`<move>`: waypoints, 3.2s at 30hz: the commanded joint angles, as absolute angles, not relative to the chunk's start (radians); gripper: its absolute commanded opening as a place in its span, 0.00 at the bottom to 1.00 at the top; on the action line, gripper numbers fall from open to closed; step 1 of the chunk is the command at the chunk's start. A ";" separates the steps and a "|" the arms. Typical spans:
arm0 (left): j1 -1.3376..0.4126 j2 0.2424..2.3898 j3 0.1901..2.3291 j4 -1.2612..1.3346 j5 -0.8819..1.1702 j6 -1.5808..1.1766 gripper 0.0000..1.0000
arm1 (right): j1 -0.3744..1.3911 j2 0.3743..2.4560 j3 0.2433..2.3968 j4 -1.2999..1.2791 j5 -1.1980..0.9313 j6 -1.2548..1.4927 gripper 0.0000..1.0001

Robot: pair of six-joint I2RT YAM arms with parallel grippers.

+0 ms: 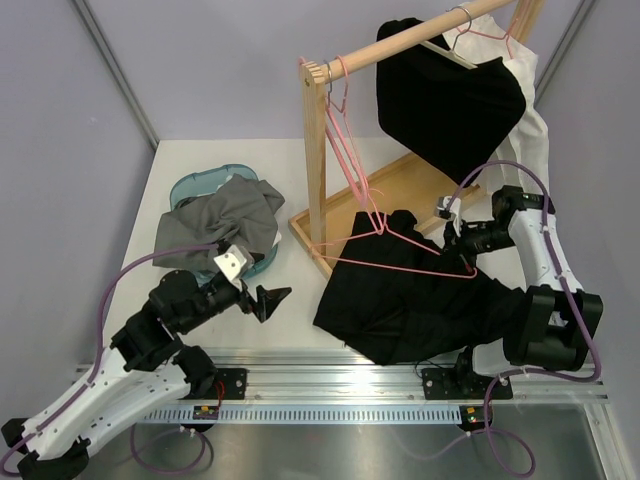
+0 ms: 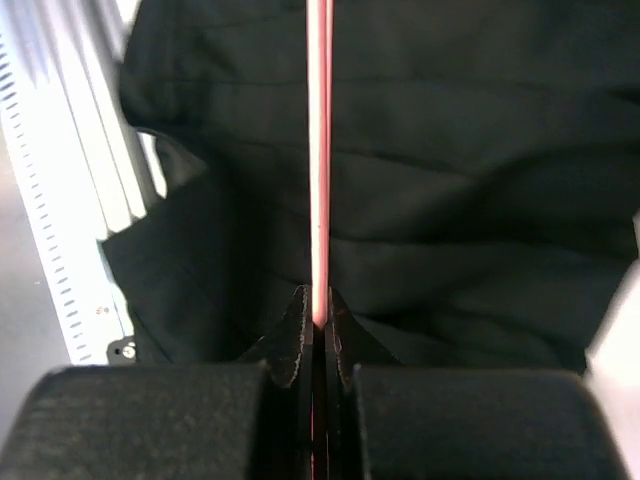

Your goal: Remove the skirt from the hanger

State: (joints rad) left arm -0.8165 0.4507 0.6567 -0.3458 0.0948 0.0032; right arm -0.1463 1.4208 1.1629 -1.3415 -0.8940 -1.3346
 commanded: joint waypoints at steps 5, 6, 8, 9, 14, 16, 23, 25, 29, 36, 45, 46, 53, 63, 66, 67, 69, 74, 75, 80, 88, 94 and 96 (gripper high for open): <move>-0.815 0.419 0.696 -0.365 0.032 0.015 0.99 | -0.300 1.493 1.354 -1.638 -0.848 -1.312 0.00; -0.815 0.419 0.695 -0.365 0.029 0.011 0.99 | -0.313 1.493 1.380 -1.640 -0.844 -1.302 0.00; -0.815 0.417 0.686 -0.361 0.029 0.005 0.99 | -0.321 1.479 1.445 -1.634 -0.835 -1.304 0.00; -0.813 0.419 0.680 -0.350 0.031 0.005 0.99 | -0.321 1.462 1.466 -1.634 -0.838 -1.308 0.00; -0.815 0.437 0.658 -0.316 0.031 0.005 0.99 | -0.321 1.442 1.632 -1.637 -0.882 -1.267 0.00; -0.815 0.452 0.657 -0.307 0.031 -0.024 0.99 | -0.321 1.433 1.693 -1.634 -0.916 -1.249 0.00; -0.815 0.472 0.637 -0.264 0.041 -0.041 0.99 | -0.302 1.369 1.824 -1.494 -1.005 -1.089 0.00; -0.815 0.477 0.631 -0.255 0.044 -0.051 0.99 | -0.281 1.347 1.836 -1.401 -1.003 -1.005 0.00; -0.815 0.491 0.632 -0.242 0.051 -0.057 0.99 | -0.241 1.319 1.858 -1.220 -0.983 -0.824 0.00; -0.815 0.502 0.630 -0.239 0.054 -0.075 0.99 | -0.187 1.353 1.882 -0.934 -0.922 -0.419 0.00; -0.815 0.515 0.589 -0.215 0.084 -0.121 0.99 | -0.075 1.440 1.937 -0.824 -0.782 -0.269 0.00; -0.815 0.518 0.584 -0.212 0.089 -0.126 0.99 | -0.071 1.445 1.943 -0.815 -0.779 -0.262 0.00; -0.813 0.538 0.574 -0.198 0.098 -0.138 0.99 | -0.048 1.465 1.915 -0.877 -0.759 -0.311 0.00; -0.813 0.592 0.575 -0.183 0.101 -0.098 0.99 | -0.048 1.394 1.816 -0.905 -0.726 -0.399 0.25; -0.815 0.635 0.574 -0.149 0.126 -0.101 0.99 | -0.048 1.376 1.802 -0.913 -0.724 -0.408 0.36; -0.813 0.650 0.574 -0.114 0.132 -0.109 0.99 | -0.049 1.370 1.796 -0.913 -0.723 -0.413 0.40; -0.815 0.708 0.565 -0.062 0.161 -0.147 0.99 | -0.049 1.347 1.789 -0.914 -0.707 -0.428 0.55; -0.840 0.894 0.572 0.123 0.227 -0.250 0.99 | -0.078 1.283 1.738 -0.900 -0.690 -0.451 0.77; -0.876 0.963 0.586 0.133 0.218 -0.242 0.99 | -0.103 1.276 1.718 -0.902 -0.695 -0.456 0.79; -0.966 1.184 0.733 0.147 0.184 -0.196 0.99 | -0.190 1.256 1.666 -0.945 -0.747 -0.494 0.92; -1.019 1.468 0.940 -0.052 -0.070 -0.244 0.99 | -0.224 1.181 1.471 -0.968 -0.730 -0.568 0.98; -1.028 1.387 0.830 -0.093 -0.245 -0.368 0.99 | -0.225 1.160 1.375 -0.945 -0.730 -0.566 1.00; -1.028 1.375 0.802 -0.097 -0.250 -0.396 0.99 | -0.225 1.161 1.353 -0.931 -0.735 -0.560 0.99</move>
State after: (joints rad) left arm -1.0233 1.4261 0.8410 -0.0856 -0.1341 -0.3164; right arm -0.2218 1.1839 1.3746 -0.9668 -0.7242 -0.5465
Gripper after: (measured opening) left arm 0.985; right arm 0.990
